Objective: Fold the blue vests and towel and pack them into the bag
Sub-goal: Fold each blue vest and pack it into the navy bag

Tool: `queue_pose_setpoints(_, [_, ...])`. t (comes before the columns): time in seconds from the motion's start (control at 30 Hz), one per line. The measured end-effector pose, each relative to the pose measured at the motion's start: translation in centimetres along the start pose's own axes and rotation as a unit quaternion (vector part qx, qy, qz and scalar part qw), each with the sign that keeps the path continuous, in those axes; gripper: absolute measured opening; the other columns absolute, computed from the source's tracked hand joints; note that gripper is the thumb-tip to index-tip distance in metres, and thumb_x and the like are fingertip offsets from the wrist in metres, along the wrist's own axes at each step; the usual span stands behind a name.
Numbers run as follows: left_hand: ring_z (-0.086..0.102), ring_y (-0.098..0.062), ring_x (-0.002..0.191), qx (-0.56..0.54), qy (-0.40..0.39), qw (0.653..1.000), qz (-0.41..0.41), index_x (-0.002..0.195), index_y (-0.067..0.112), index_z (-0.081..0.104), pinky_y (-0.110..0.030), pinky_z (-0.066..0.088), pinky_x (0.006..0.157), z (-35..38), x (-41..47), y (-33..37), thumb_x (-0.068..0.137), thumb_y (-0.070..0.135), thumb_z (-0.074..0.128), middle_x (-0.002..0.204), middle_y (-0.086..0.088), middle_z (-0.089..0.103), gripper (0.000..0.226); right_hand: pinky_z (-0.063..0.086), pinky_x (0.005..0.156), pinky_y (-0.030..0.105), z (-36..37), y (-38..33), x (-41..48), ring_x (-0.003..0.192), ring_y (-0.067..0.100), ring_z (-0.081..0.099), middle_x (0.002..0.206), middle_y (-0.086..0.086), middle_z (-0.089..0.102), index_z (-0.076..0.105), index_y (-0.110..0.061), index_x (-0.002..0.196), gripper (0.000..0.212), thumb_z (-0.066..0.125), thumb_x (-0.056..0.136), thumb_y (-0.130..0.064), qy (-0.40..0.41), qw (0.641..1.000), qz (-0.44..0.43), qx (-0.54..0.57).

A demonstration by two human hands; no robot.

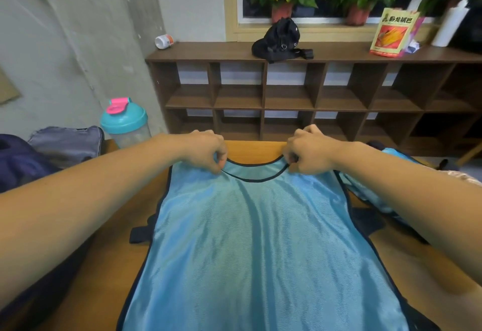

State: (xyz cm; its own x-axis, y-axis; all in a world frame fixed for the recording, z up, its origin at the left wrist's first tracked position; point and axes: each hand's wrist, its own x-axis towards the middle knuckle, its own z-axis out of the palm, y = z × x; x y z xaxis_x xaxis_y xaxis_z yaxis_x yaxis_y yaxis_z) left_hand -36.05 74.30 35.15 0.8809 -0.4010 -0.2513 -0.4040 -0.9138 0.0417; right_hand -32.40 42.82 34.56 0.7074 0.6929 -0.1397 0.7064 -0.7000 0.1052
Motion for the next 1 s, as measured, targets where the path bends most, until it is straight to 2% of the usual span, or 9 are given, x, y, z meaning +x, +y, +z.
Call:
queue_pose_setpoints(0.1, [0.049,-0.011,0.106,-0.039,0.046,0.998,-0.023,0.089,0.033,0.07,-0.042,0.04,0.099,-0.8,-0.4,-0.3,0.091,0.033,0.071,0.106,0.016,0.058,0.002,0.027,0.104,0.044,-0.3,0.7,0.0,0.103,0.019,0.046,0.088,-0.01,0.059,0.056,-0.029,0.089,0.008,0.059,0.094,-0.034,0.068,0.997,0.02,0.02])
queue_pose_setpoints(0.2, [0.05,-0.015,0.106,-0.048,0.082,0.993,-0.063,0.087,0.031,0.069,-0.046,0.038,0.099,-1.0,-0.1,-0.9,0.09,0.035,0.071,0.103,0.013,0.059,0.006,0.029,0.105,0.044,0.1,0.5,0.6,0.108,0.022,0.046,0.097,-0.008,0.055,0.055,-0.027,0.097,0.004,0.057,0.095,-0.031,0.131,0.99,0.042,-0.024])
queue_pose_setpoints(0.33, [0.047,-0.022,0.108,-0.045,0.098,0.988,-0.113,0.087,0.028,0.067,-0.043,0.032,0.092,0.3,0.6,-0.2,0.09,0.035,0.069,0.101,0.01,0.054,0.008,0.03,0.11,0.049,2.3,-0.5,1.6,0.116,0.03,0.046,0.115,0.005,0.054,0.061,-0.02,0.117,0.023,0.055,0.097,-0.03,0.141,0.977,0.114,-0.11])
queue_pose_setpoints(0.43, [0.045,-0.025,0.109,-0.025,0.12,0.981,-0.149,0.089,0.028,0.063,-0.046,0.037,0.096,0.9,0.7,0.6,0.089,0.032,0.069,0.104,0.005,0.051,0.007,0.032,0.108,0.051,3.5,-0.7,1.7,0.116,0.033,0.043,0.12,0.01,0.051,0.062,-0.015,0.118,0.027,0.057,0.096,-0.029,0.168,0.964,0.175,-0.111])
queue_pose_setpoints(0.53, [0.043,-0.027,0.109,-0.036,0.166,0.966,-0.193,0.099,0.027,0.056,-0.048,0.04,0.098,1.8,0.8,1.1,0.086,0.029,0.071,0.111,0.002,0.045,0.019,0.037,0.1,0.051,4.0,-1.3,1.6,0.109,0.034,0.044,0.117,0.012,0.049,0.061,-0.014,0.117,0.029,0.066,0.09,-0.024,0.195,0.952,0.206,-0.112])
queue_pose_setpoints(0.63, [0.043,-0.028,0.108,-0.048,0.262,0.941,-0.21,0.104,0.025,0.051,-0.042,0.04,0.091,2.9,0.9,1.8,0.085,0.014,0.07,0.115,-0.001,0.044,0.029,0.038,0.085,0.046,4.0,-2.9,1.4,0.097,0.034,0.046,0.11,0.013,0.049,0.059,-0.013,0.114,0.032,0.066,0.082,-0.01,0.245,0.945,0.196,-0.096])
queue_pose_setpoints(0.73, [0.047,-0.028,0.104,-0.115,0.333,0.914,-0.203,0.104,0.021,0.051,-0.04,0.043,0.086,4.3,0.7,2.8,0.084,-0.001,0.063,0.113,-0.002,0.046,0.032,0.036,0.076,0.042,4.5,-6.0,1.2,0.09,0.033,0.049,0.104,0.011,0.051,0.058,-0.012,0.108,0.025,0.063,0.085,-0.006,0.287,0.941,0.178,0.028])
queue_pose_setpoints(0.83, [0.051,-0.027,0.099,-0.154,0.362,0.9,-0.188,0.102,0.019,0.051,-0.042,0.047,0.082,6.8,0.4,3.7,0.093,0.01,0.063,0.107,-0.002,0.048,0.017,0.045,0.077,0.045,6.4,-8.9,1.0,0.091,0.034,0.051,0.103,0.01,0.052,0.056,-0.013,0.104,0.01,0.055,0.095,-0.016,0.272,0.937,0.166,0.144])
queue_pose_setpoints(1.0, [0.053,-0.024,0.104,-0.121,0.363,0.906,-0.183,0.108,0.022,0.054,-0.041,0.042,0.084,9.4,-0.7,4.5,0.104,0.028,0.056,0.111,0.001,0.053,0.007,0.043,0.082,0.047,7.7,-10.7,0.2,0.092,0.031,0.047,0.103,0.007,0.052,0.054,-0.016,0.107,0.022,0.04,0.101,-0.032,0.292,0.935,0.173,0.099])
